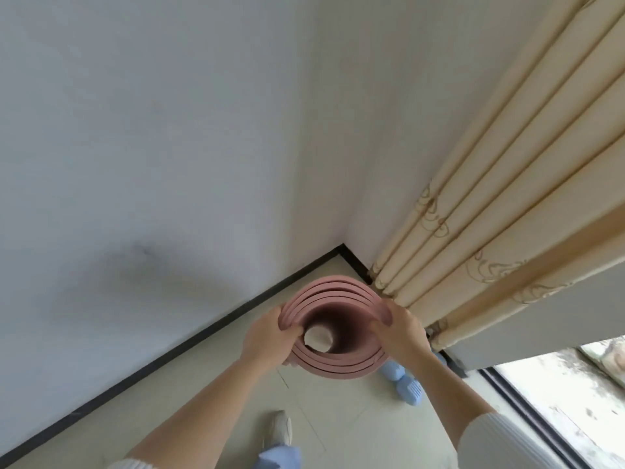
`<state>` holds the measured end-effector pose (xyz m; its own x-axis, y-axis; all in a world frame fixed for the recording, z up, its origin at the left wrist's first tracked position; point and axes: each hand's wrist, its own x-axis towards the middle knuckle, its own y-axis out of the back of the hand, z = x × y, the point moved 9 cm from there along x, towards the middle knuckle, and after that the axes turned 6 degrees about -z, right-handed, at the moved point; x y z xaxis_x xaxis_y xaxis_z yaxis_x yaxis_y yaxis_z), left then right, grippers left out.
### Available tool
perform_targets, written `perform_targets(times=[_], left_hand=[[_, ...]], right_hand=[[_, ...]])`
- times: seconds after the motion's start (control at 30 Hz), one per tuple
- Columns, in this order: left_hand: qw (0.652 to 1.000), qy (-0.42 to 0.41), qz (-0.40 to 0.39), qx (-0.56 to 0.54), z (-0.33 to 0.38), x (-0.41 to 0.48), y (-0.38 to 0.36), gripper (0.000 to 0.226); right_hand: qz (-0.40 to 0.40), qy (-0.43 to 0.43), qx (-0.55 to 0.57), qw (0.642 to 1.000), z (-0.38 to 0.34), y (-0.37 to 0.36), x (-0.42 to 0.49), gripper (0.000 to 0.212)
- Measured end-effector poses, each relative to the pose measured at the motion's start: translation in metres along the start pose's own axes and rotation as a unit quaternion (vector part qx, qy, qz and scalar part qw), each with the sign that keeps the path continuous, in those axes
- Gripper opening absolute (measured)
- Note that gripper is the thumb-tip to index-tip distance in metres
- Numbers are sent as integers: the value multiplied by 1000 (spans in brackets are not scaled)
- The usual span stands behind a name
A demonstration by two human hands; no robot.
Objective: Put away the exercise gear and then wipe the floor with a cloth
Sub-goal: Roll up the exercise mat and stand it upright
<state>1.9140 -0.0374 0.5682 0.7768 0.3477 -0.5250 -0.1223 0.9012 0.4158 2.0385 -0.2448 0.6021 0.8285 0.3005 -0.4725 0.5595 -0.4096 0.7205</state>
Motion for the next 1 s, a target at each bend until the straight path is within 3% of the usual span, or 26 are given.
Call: perform_targets(times=[0.27, 0.4, 0.7, 0.87, 1.0], left_hand=[[1000, -14, -12, 23, 95, 157, -8, 35], [999, 17, 4, 39, 108, 238, -19, 46], [996, 56, 20, 73, 117, 371, -53, 36], [997, 72, -14, 37, 117, 406, -78, 63], [995, 77, -35, 50, 124, 420, -93, 77]], right_hand=[[3, -3, 21, 1000, -2, 73, 164, 36], [-17, 9, 6, 1000, 0, 83, 250, 32], [-35, 32, -13, 999, 16, 82, 396, 28], [-37, 101, -24, 994, 8, 63, 427, 67], [-19, 77, -51, 996, 15, 69, 437, 72]])
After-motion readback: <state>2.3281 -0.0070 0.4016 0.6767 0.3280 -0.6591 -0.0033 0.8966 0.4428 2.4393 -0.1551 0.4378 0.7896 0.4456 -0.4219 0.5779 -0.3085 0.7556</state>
